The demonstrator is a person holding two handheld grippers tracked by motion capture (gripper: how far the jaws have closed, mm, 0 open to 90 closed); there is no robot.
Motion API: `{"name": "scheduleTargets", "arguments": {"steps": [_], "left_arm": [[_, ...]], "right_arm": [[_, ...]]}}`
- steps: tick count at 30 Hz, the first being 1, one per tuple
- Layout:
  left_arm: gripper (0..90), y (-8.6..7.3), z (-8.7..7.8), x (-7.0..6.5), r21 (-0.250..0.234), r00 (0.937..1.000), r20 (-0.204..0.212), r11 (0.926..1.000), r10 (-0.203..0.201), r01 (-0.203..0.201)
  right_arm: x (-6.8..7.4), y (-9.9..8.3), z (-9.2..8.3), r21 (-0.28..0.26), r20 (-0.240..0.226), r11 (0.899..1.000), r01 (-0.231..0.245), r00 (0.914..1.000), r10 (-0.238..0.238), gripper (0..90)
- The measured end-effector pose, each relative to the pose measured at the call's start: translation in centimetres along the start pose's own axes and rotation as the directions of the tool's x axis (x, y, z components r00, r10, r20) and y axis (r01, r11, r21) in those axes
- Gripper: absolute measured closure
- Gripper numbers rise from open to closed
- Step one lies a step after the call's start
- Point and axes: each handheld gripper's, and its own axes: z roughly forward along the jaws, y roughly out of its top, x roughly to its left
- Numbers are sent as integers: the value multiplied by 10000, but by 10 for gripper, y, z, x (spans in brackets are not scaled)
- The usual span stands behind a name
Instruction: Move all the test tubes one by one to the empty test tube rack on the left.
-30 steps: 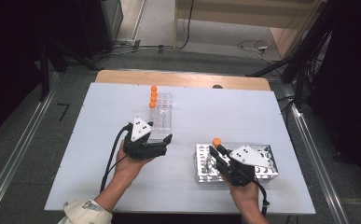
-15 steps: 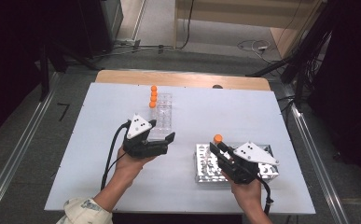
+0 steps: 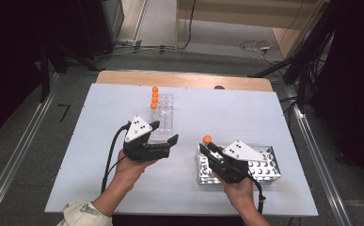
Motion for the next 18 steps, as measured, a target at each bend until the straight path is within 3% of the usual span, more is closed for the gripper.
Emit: {"name": "scheduleTargets", "arguments": {"steps": [7,14,18], "left_arm": [[235,3,-5,-11,-108,9987,438,9996,246,-242],[188,2,-2,-27,70,9912,1107,9972,729,-741],[186,0,1,-32,199,9887,1160,9950,951,-981]], "right_arm": [[9,1,12,177,-273,9997,141,9995,-136,722],[20,1,25,428,-656,9986,324,9974,-295,722],[28,0,31,529,-872,9975,468,9953,-420,722]]}}
